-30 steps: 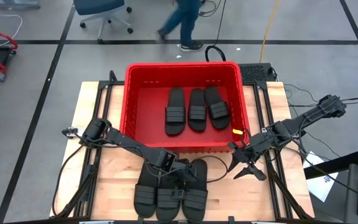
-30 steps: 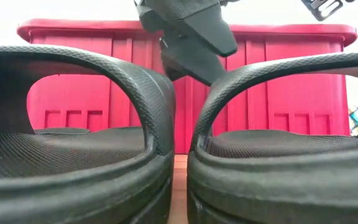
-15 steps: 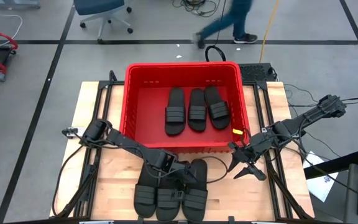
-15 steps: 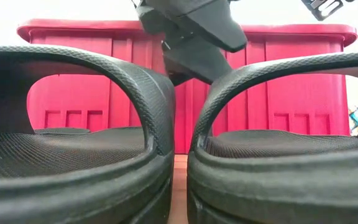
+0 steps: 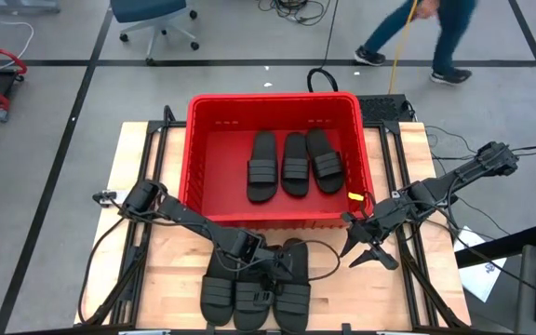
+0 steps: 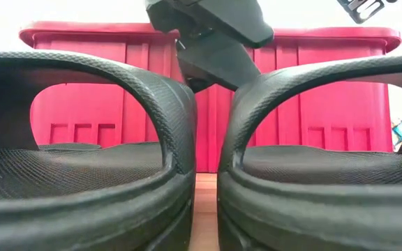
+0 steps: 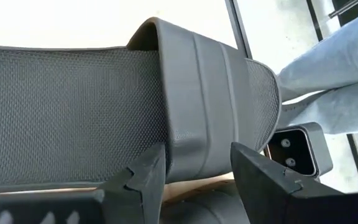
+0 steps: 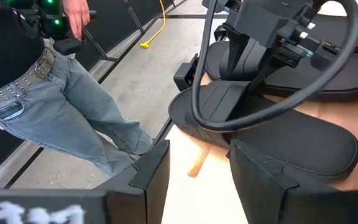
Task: Pick and place slides into bin
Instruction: Put the black slide into the red bin
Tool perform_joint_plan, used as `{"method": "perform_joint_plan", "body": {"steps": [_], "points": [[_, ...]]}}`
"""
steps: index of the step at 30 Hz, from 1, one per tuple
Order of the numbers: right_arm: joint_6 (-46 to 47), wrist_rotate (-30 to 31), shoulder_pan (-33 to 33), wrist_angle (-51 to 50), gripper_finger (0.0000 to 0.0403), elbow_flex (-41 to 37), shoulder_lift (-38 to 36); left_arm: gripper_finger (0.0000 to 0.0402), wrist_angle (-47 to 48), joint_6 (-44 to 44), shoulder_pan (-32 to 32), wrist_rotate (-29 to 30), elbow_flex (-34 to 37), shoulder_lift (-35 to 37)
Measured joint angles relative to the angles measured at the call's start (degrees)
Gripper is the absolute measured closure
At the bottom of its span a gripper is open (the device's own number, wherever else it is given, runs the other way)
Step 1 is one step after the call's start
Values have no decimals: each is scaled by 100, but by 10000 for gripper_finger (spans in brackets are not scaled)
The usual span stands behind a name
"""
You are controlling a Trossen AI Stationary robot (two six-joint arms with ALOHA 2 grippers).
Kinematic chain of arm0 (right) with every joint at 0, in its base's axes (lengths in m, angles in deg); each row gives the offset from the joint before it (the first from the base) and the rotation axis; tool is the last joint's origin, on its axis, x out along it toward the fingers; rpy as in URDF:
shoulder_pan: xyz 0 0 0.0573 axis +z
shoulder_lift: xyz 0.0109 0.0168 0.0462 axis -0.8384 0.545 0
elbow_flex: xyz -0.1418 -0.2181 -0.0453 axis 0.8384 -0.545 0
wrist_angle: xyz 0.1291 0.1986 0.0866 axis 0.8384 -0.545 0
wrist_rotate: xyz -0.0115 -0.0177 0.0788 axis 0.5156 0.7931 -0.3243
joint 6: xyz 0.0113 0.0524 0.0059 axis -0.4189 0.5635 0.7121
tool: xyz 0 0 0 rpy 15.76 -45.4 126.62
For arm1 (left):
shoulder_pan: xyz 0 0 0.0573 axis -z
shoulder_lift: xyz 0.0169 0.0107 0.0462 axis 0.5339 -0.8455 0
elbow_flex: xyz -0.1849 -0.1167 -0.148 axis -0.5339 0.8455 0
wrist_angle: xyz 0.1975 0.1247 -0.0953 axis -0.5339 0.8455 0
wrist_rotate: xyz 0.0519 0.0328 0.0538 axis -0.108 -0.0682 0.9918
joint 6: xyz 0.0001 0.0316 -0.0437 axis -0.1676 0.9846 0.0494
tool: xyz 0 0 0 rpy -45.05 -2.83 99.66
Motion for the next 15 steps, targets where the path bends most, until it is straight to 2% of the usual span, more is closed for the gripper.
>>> {"method": "perform_joint_plan", "body": {"steps": [4, 7, 15], "points": [[2, 0, 0, -2, 248, 0, 0, 228, 2, -80, -6, 2, 0, 0], [2, 0, 0, -2, 248, 0, 0, 248, 1, -82, -4, 52, 0, 0], [2, 0, 0, -2, 248, 0, 0, 367, 6, -20, -4, 3, 0, 0]]}}
